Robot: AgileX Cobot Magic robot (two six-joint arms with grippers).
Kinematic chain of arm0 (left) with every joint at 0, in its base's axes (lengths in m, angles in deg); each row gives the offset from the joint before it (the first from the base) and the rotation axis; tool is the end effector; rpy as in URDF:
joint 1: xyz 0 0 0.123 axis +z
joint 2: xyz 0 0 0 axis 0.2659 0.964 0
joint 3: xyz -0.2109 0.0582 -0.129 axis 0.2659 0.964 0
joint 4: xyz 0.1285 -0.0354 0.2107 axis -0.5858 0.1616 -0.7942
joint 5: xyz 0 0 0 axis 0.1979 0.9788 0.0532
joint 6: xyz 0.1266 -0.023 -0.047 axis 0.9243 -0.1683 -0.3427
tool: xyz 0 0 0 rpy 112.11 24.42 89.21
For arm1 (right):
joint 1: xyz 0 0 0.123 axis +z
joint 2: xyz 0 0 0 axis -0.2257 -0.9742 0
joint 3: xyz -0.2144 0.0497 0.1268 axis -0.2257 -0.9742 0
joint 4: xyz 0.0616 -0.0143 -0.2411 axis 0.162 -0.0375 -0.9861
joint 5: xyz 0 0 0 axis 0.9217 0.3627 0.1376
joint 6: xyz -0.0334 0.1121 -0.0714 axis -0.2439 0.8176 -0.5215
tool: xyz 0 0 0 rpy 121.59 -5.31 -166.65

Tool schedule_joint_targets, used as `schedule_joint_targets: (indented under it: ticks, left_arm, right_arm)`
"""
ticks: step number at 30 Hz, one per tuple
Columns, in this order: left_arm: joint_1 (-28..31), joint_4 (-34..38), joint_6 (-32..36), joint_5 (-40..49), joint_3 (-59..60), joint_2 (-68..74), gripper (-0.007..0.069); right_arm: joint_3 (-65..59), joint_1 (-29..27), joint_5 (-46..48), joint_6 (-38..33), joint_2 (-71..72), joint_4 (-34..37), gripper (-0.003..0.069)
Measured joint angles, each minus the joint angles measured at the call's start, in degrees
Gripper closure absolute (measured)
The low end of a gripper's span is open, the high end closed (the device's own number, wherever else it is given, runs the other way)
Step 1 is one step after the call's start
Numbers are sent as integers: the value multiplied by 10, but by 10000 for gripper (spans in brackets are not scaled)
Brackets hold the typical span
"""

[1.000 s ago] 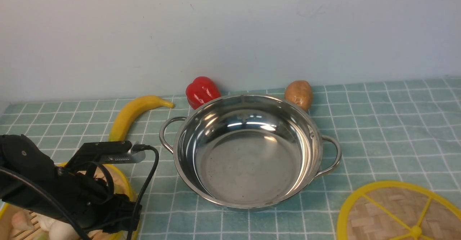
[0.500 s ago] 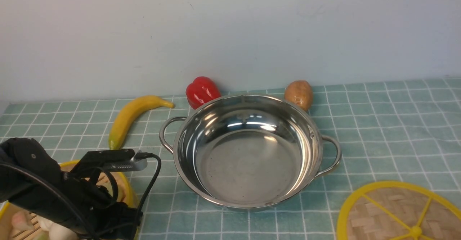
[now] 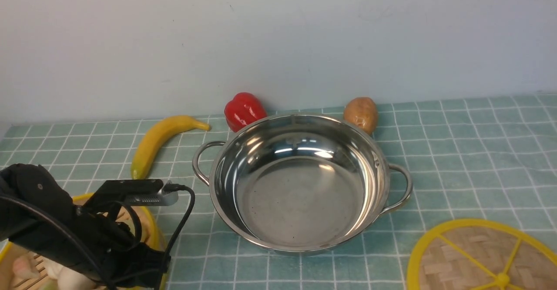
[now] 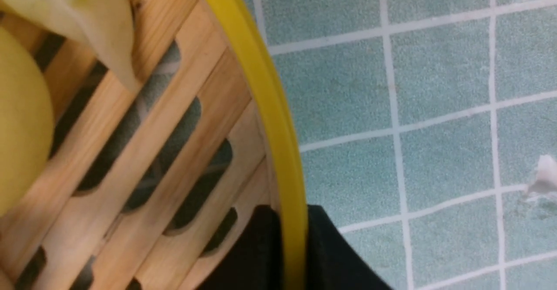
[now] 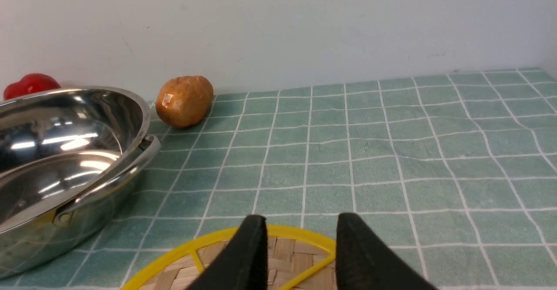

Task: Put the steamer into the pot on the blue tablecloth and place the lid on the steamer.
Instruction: 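Grasp the rim of the steamer basket holding the buns with the left gripper, then place the bamboo steamer basket with dumplings into the steel pot with the left gripper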

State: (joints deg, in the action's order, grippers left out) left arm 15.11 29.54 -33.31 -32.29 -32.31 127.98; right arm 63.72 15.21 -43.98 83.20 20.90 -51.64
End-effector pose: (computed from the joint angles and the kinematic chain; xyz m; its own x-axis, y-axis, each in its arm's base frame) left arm 0.2500 -0.0382 0.0911 -0.9705 0.1426 -0.1944 0.1882 0.9522 -0.2408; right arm 0.1270 0.0082 0.1668 -0.2726 0.2092 -0.9391 -0.0017 0.9760 0.2179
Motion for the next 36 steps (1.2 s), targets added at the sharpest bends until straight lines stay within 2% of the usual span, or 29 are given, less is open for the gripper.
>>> schedule_joint_targets:
  ticks: [7, 15, 21, 31, 36]
  left_arm:
    - [-5, -78, -53, 79, -65, -35, 590]
    - [-88, -220, -134, 191, -200, -56, 582]
    - [-138, -260, -140, 241, -267, -56, 582]
    - [-255, -266, -80, 268, -415, -8, 582]
    - [-307, -266, 1, 286, -466, 59, 582]
  right_arm:
    - [0, 0, 0, -1, 0, 0, 416]
    - [0, 0, 0, -1, 0, 0, 416]
    - [0, 0, 0, -1, 0, 0, 416]
    - [0, 0, 0, -1, 0, -1, 416]
    - [0, 0, 0, -1, 0, -1, 416]
